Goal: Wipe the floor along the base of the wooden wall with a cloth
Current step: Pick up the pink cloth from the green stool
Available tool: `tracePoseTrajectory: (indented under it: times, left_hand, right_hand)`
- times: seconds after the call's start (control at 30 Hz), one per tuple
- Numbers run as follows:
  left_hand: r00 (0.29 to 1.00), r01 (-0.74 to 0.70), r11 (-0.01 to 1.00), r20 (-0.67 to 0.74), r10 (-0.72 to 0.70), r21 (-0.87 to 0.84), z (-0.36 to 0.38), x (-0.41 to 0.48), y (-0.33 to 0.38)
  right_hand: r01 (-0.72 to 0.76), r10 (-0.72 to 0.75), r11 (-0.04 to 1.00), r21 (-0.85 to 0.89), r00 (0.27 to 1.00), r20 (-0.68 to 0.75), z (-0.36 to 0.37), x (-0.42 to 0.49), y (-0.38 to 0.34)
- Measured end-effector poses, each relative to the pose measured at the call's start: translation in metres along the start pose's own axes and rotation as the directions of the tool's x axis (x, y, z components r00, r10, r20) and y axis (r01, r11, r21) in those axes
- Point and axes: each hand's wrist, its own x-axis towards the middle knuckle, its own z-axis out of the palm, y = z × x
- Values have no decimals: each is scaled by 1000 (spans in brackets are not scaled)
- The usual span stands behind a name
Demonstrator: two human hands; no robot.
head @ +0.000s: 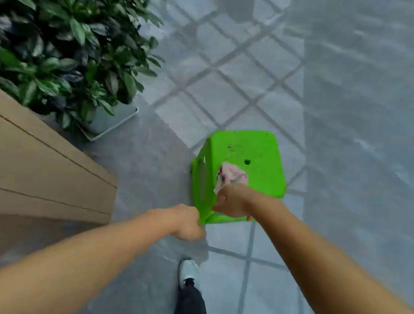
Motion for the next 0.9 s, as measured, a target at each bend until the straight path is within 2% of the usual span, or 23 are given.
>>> tracePoseTrajectory:
  times: [0.03, 0.13, 0.2, 0.3, 0.37, 0.43, 0.53, 0.6, 0.67, 0.73, 0.83, 0.9]
  left_hand:
    - [1000, -4, 1000, 19, 5, -11, 1, 30, 3]
    - [1000, 22, 997, -17, -24, -78, 7, 122, -4]
    - [994, 26, 993, -101, -37, -116, 12, 175, -7]
    - [940, -6, 972, -332, -75, -236, 28, 242, -13]
    - [887, -64, 905, -440, -142, -421, 43, 273, -16]
    - [834, -145, 789, -503, -227, -596, 59, 293, -22]
    - [797, -287, 629, -545, -263, -723, 77, 299, -32]
    - [795, -379, 548, -565, -219, -746, 80, 293, -42]
    - [793, -433, 517, -585, -170, -738, 81, 284, -60]
    - [793, -441, 499, -584, -172, -746, 85, 273, -90]
    - [823, -350, 398, -481, -303, -848, 103, 249, -147]
    - [822, -301, 284, -399, -407, -910, 122, 239, -188]
  right_hand:
    - [-14, 13, 1000, 16, 1000, 26, 6, 21, 13]
    - [-68, 74, 973, 221, 997, -18, 34, 94, 60]
    - [-86, 136, 933, 349, 983, -121, 53, 141, 89]
    - [-84, 245, 872, 483, 928, -282, 83, 201, 121]
    - [-71, 298, 844, 531, 886, -355, 109, 230, 132]
    - [-27, 334, 840, 542, 813, -477, 129, 247, 134]
    - [61, 332, 846, 530, 718, -612, 141, 249, 124]
    - [126, 286, 829, 545, 743, -606, 142, 246, 108]
    - [227, 144, 812, 538, 815, -561, 141, 244, 81]
    - [319, -2, 790, 524, 855, -518, 140, 247, 50]
    - [374, -110, 763, 528, 879, -463, 147, 264, 5]
    - [397, -166, 765, 507, 882, -440, 159, 285, -28]
